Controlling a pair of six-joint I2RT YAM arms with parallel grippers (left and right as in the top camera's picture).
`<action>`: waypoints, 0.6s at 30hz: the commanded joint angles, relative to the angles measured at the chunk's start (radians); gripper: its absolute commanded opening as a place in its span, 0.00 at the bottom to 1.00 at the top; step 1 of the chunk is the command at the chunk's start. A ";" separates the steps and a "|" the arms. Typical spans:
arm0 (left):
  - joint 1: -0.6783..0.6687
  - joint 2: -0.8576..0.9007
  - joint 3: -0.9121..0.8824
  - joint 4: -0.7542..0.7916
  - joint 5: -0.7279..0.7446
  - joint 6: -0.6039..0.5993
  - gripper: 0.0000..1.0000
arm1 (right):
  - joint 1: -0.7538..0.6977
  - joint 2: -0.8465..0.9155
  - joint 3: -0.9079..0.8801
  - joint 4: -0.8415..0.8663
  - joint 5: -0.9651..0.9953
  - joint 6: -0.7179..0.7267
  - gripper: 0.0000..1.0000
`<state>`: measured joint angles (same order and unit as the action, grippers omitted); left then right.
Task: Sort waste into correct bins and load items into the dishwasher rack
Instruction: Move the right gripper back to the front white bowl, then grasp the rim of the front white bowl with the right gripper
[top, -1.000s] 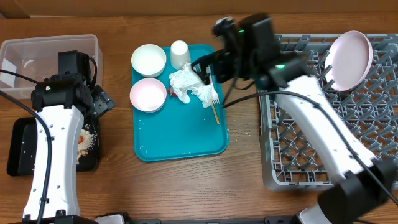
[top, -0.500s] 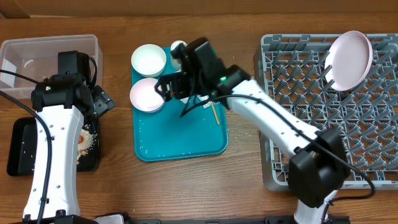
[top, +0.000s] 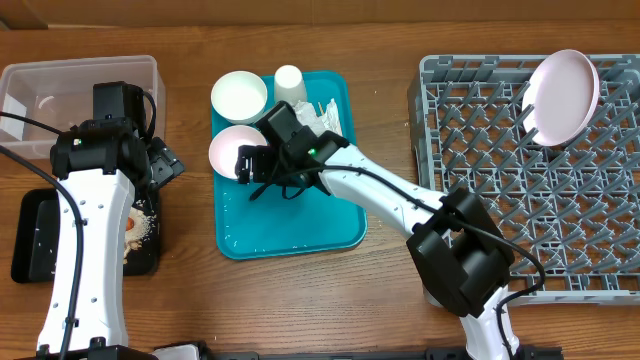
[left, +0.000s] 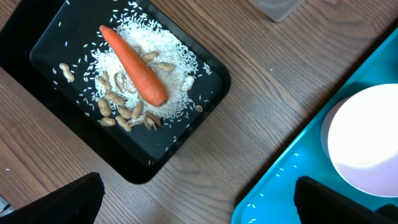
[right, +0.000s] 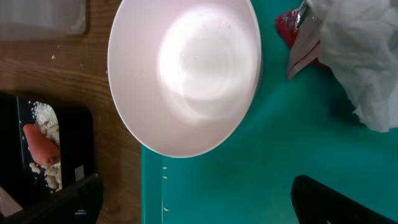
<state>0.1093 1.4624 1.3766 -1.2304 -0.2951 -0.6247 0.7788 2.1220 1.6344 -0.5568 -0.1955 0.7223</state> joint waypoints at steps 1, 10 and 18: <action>0.002 -0.004 0.011 0.001 0.000 0.012 1.00 | 0.008 0.002 0.008 0.006 0.082 0.076 0.97; 0.002 -0.004 0.011 0.001 0.001 0.012 1.00 | 0.008 0.059 0.008 0.006 0.101 0.140 0.77; 0.002 -0.004 0.011 0.001 0.001 0.012 1.00 | 0.020 0.108 0.008 0.052 0.097 0.143 0.68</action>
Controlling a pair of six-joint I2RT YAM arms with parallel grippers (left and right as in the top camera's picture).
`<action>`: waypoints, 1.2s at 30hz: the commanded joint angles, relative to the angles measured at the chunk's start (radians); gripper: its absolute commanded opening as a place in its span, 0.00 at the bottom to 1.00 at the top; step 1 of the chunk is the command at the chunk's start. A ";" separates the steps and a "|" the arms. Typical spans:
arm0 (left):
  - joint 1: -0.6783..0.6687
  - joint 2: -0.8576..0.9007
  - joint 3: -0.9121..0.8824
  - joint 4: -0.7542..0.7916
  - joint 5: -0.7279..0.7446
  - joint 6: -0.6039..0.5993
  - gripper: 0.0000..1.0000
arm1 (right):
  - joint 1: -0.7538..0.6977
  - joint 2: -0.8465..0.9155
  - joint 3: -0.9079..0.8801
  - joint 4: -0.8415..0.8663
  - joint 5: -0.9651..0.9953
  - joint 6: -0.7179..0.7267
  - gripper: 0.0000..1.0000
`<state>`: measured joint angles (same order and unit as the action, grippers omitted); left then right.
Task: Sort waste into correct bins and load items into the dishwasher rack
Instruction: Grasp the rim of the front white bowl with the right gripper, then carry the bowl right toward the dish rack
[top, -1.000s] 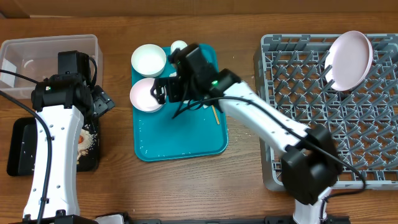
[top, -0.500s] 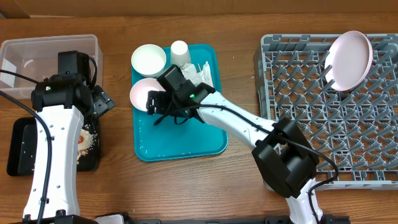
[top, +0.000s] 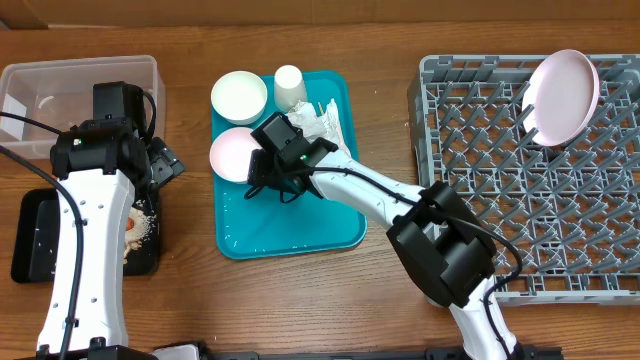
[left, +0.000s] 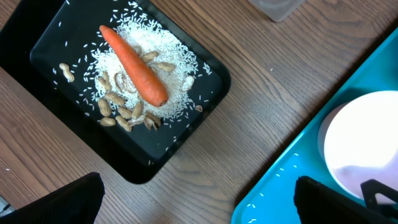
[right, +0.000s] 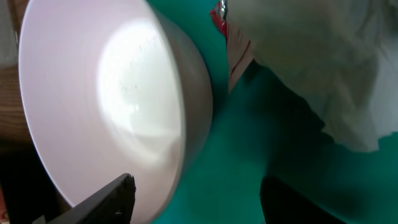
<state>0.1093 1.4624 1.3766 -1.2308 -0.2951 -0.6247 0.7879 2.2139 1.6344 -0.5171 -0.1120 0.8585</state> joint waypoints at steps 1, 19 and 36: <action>0.002 -0.004 0.011 0.001 0.001 0.012 1.00 | 0.011 0.020 0.008 0.019 0.014 0.006 0.67; 0.002 -0.004 0.011 0.001 0.001 0.012 1.00 | -0.031 0.013 0.095 -0.273 0.014 -0.071 0.15; 0.002 -0.004 0.011 0.001 0.001 0.012 1.00 | -0.098 -0.201 0.318 -0.756 0.224 -0.159 0.04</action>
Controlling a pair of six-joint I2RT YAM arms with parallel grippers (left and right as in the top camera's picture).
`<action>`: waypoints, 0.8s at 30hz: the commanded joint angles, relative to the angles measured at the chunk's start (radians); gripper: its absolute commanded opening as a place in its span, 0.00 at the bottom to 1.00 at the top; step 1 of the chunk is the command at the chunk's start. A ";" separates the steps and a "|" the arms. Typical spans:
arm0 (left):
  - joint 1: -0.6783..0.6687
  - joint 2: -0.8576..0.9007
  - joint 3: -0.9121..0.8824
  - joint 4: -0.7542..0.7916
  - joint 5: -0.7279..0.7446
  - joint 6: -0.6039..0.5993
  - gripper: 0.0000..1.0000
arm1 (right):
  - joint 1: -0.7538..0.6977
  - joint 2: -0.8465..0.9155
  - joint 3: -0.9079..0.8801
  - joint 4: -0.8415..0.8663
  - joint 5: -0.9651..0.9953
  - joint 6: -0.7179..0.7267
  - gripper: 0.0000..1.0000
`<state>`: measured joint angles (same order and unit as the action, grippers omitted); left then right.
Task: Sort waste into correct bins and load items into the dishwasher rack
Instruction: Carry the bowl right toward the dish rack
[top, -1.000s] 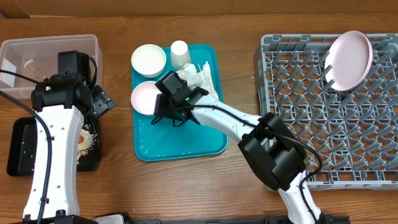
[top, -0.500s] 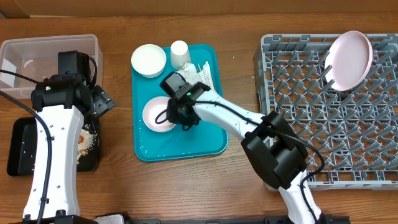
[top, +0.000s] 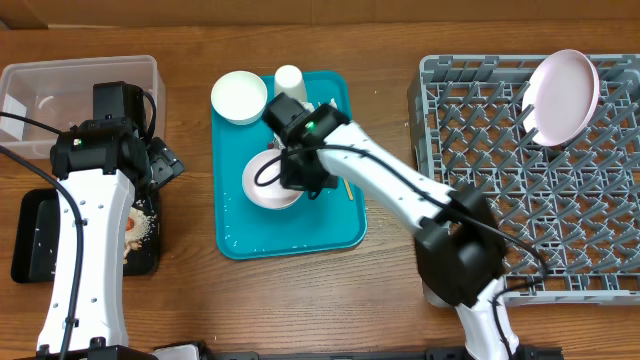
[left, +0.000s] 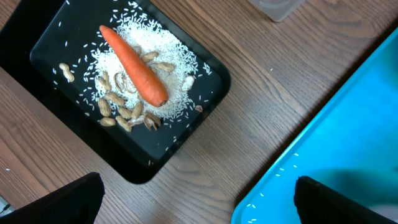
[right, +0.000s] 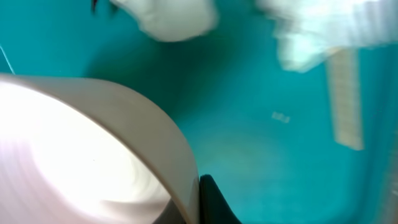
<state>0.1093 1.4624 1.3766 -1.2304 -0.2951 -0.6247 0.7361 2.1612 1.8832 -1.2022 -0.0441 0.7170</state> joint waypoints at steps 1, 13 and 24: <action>0.002 -0.004 0.011 0.001 0.000 0.012 1.00 | -0.065 -0.181 0.074 -0.116 0.211 -0.018 0.04; 0.002 -0.004 0.011 0.001 0.000 0.012 1.00 | -0.491 -0.557 0.076 -0.417 0.570 -0.015 0.04; 0.002 -0.004 0.011 0.001 0.001 0.012 1.00 | -0.948 -0.673 0.071 -0.475 0.709 0.126 0.04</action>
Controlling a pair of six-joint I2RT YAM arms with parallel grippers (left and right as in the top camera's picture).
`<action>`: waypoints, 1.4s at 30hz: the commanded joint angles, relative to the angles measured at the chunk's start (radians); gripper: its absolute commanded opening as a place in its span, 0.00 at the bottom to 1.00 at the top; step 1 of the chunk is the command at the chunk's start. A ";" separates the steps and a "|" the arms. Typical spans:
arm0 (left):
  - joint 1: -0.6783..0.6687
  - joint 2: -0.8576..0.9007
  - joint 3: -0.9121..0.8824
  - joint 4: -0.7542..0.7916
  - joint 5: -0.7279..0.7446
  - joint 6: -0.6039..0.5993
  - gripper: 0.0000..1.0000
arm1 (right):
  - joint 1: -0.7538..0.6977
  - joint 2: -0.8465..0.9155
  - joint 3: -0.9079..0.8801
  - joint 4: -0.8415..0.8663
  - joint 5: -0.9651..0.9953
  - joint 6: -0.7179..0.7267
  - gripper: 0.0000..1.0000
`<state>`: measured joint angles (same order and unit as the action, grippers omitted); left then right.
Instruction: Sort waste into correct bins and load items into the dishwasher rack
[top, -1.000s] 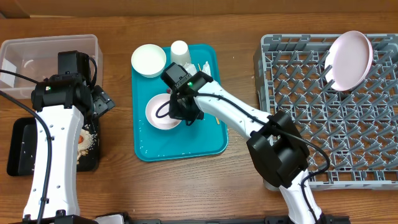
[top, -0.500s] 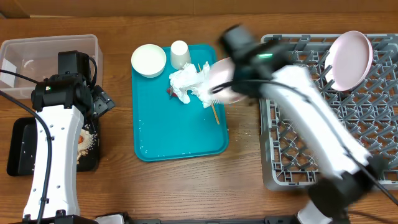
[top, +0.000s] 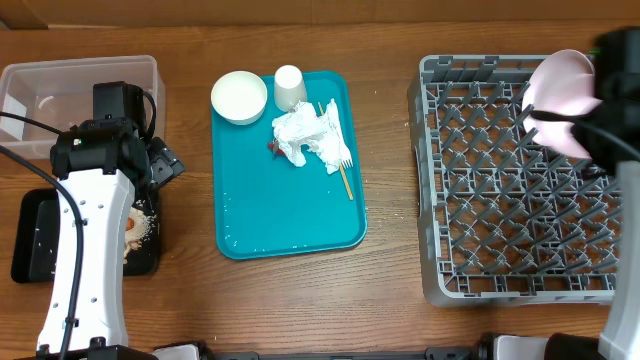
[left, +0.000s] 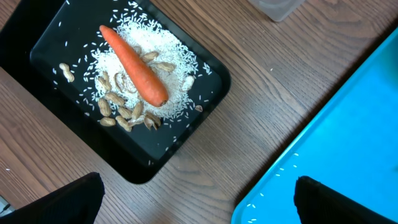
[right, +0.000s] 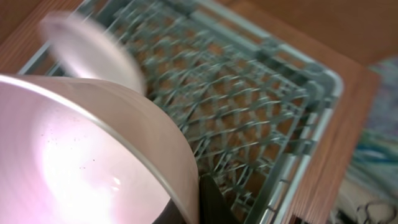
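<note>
My right gripper (right: 198, 200) is shut on the rim of a pink bowl (right: 93, 155), which it holds above the far right corner of the grey dishwasher rack (top: 500, 220). A pink plate (top: 560, 85) stands in the rack next to it. In the overhead view the bowl cannot be told apart from the plate. A white bowl (top: 239, 96), a paper cup (top: 290, 87), a crumpled napkin (top: 305, 135) and a thin stick (top: 345, 178) lie on the teal tray (top: 290, 225). My left gripper (left: 199, 208) hangs open over bare wood, holding nothing.
A black tray (left: 56, 134) at the left holds a carrot (left: 134, 65), rice and peanuts. Behind it at the far left stands a clear plastic bin (top: 60, 85). My right arm (top: 618, 50) reaches in at the rack's far right edge.
My right gripper has gone from over the middle of the teal tray to over the rack's far right corner, with the pink bowl still in it. The left arm has not moved.
The pink bowl first sat on the left of the teal tray with my right gripper open over it. Then the jaws stood astride its rim. Later they were shut on it, over the tray's middle. Now the bowl is above the rack, beside the pink plate.
</note>
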<state>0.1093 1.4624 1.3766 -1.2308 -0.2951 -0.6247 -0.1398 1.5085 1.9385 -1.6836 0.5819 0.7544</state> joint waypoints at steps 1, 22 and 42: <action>0.002 -0.004 0.011 0.001 0.001 0.012 1.00 | -0.121 -0.019 0.002 0.030 0.091 0.108 0.04; 0.002 -0.004 0.011 0.001 0.000 0.012 1.00 | -0.361 0.144 -0.374 0.476 0.500 0.101 0.04; 0.002 -0.003 0.011 0.006 0.001 0.011 1.00 | -0.452 0.332 -0.375 0.613 0.528 -0.022 0.04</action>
<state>0.1093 1.4624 1.3766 -1.2263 -0.2951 -0.6247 -0.5697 1.8339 1.5627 -1.0786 1.0786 0.7368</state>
